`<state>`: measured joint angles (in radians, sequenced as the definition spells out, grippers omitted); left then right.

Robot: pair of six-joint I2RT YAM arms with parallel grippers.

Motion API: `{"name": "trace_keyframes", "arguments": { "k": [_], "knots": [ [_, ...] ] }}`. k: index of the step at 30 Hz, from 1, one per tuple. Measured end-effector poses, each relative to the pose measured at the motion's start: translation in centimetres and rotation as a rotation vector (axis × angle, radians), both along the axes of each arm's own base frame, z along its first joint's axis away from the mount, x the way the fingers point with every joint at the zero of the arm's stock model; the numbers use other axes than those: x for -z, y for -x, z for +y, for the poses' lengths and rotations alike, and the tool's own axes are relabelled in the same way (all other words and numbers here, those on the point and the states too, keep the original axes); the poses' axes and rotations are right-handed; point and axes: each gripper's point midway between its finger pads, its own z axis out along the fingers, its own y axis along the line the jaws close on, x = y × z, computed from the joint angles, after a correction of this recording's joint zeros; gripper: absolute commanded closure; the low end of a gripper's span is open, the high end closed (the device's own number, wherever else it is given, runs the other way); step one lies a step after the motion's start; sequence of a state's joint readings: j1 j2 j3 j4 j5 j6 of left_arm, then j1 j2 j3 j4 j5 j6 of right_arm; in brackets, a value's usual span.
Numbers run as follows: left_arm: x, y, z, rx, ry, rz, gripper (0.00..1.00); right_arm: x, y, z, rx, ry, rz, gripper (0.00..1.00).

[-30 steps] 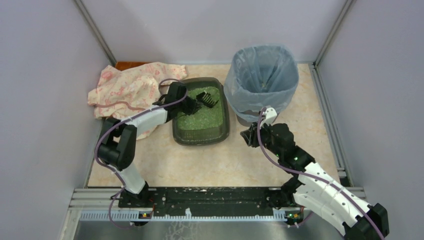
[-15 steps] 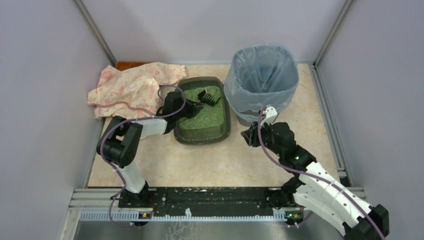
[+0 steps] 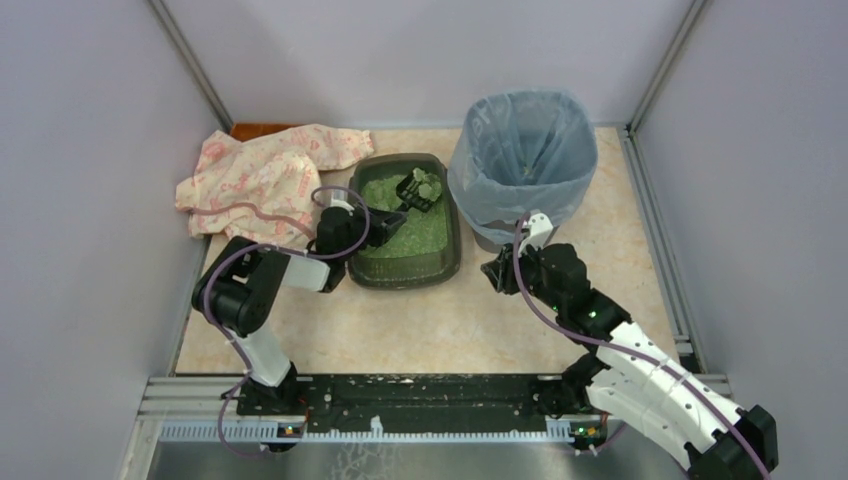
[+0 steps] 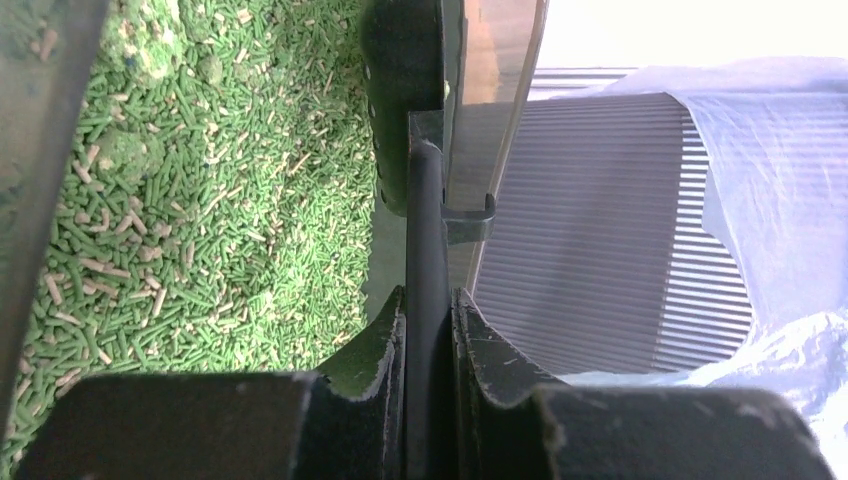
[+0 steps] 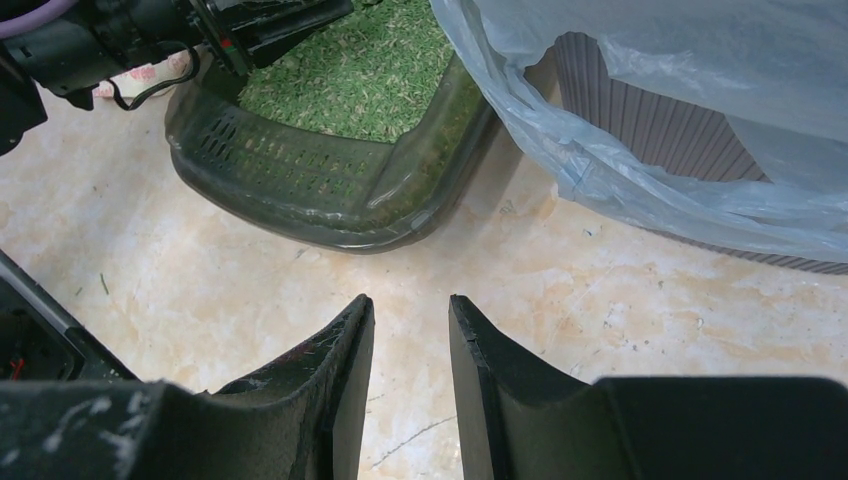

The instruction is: Clean the litter box

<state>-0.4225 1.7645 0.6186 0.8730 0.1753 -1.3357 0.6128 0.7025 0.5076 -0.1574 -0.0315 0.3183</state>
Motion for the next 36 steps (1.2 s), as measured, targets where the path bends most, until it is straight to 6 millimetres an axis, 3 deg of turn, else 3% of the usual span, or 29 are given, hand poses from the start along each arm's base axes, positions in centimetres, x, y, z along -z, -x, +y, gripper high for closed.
{"name": "trace_keyframes", "arguments": {
  "k": [13,28,36],
  "knots": [
    [0.3,2.3,1.7,0.02,0.017,0.019,1.0,0.3,0.1,0.3,-0.013,-0.005,0.017,0.66],
    [0.6,2.9,5.6,-0.033,-0.088,0.097,1.0,0.1,0.1,0.6,-0.015,-0.023,0.022,0.66],
    [0.4,2.8,6.9,0.044,-0.147,0.105,1.0,0.2,0.0,0.7,-0.017,-0.024,0.023,0.66]
  ]
}}
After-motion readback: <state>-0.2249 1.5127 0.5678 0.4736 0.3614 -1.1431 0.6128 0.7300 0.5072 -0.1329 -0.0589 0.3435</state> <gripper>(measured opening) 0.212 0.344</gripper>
